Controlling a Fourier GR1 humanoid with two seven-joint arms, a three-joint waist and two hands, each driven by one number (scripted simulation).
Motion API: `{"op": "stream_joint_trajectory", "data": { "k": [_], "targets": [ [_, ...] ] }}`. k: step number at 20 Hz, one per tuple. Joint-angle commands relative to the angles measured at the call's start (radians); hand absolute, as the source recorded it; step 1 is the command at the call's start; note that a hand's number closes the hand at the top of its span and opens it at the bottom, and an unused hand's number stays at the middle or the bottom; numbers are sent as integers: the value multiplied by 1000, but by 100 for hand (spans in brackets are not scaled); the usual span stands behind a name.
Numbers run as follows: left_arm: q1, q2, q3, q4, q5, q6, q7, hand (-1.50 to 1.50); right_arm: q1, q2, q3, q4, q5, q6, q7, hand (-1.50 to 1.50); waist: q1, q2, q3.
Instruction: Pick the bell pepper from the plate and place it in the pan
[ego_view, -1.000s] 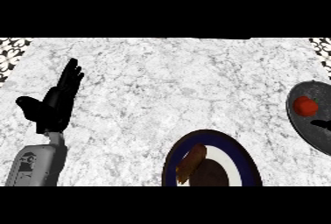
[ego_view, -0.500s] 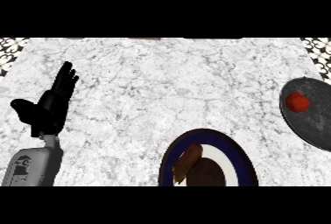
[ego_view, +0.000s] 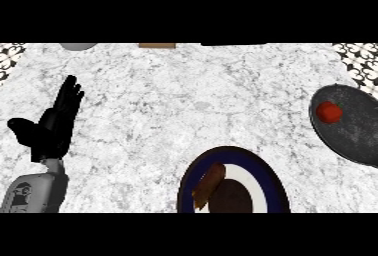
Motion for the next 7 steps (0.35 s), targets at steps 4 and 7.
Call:
{"op": "stream_joint_trajectory", "data": {
  "k": [4, 7],
  "targets": [
    [1, 3, -1, 6, -5, 0, 5, 0, 131, -28, 23, -65, -41, 306, -213, -150, -9, 0, 1],
    [30, -2, 5, 8, 0, -6, -38, 0, 184, -49, 22, -96, -62, 274, -234, -150, -1, 0, 0]
  ]
}}
